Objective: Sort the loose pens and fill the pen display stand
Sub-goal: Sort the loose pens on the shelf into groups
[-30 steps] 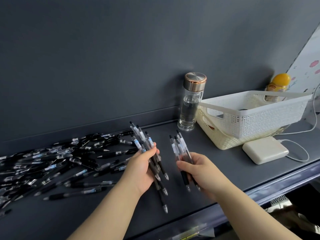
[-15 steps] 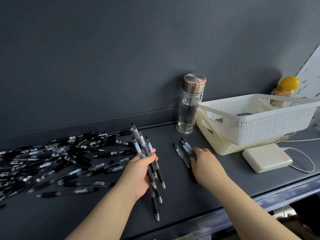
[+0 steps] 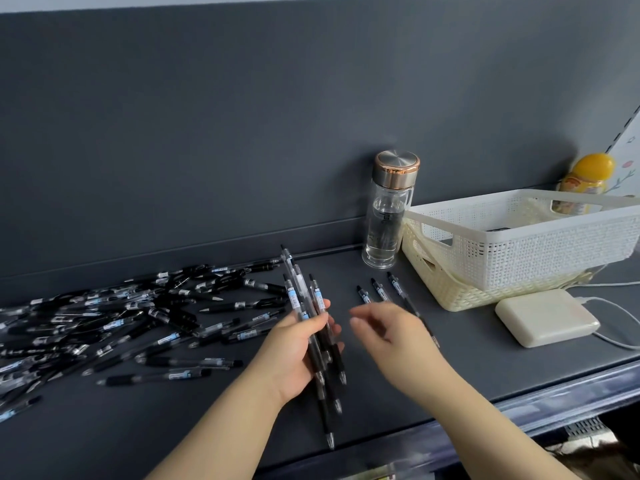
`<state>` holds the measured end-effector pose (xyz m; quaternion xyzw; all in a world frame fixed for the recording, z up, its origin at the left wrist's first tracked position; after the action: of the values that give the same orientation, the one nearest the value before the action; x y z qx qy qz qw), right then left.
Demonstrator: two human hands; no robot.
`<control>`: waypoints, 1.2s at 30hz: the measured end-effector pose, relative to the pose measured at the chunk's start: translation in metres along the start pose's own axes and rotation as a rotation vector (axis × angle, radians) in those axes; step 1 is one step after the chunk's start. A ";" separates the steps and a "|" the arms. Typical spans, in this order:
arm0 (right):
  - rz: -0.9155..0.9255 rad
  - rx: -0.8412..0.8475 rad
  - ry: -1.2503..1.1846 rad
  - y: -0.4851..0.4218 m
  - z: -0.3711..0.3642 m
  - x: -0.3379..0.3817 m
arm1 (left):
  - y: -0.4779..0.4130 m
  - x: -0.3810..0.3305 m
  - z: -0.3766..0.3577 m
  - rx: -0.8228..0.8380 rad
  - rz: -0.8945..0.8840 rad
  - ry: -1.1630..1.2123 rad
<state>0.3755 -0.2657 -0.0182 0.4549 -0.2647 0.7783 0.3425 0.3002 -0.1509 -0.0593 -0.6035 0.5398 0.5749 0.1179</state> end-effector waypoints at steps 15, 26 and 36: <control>-0.184 0.090 -0.283 0.001 -0.011 -0.016 | 0.006 -0.003 -0.024 0.153 -0.061 -0.123; -0.170 -0.243 0.101 -0.011 0.064 -0.049 | -0.005 0.003 -0.025 0.082 -0.021 -0.171; -0.158 -0.253 0.327 -0.010 0.058 -0.066 | -0.008 0.001 -0.035 0.116 -0.040 -0.180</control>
<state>0.4371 -0.3210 -0.0495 0.2953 -0.2646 0.7730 0.4952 0.3260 -0.1749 -0.0532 -0.5522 0.5470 0.5923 0.2121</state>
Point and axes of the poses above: each hand's wrist, its own y-axis away from the middle knuckle, its own z-axis out of the back of the hand, x = y × z, the point moved 7 cm from there along -y, towards the middle knuckle, and after that the axes turned 11 degrees about -y, right-handed, at the moved point
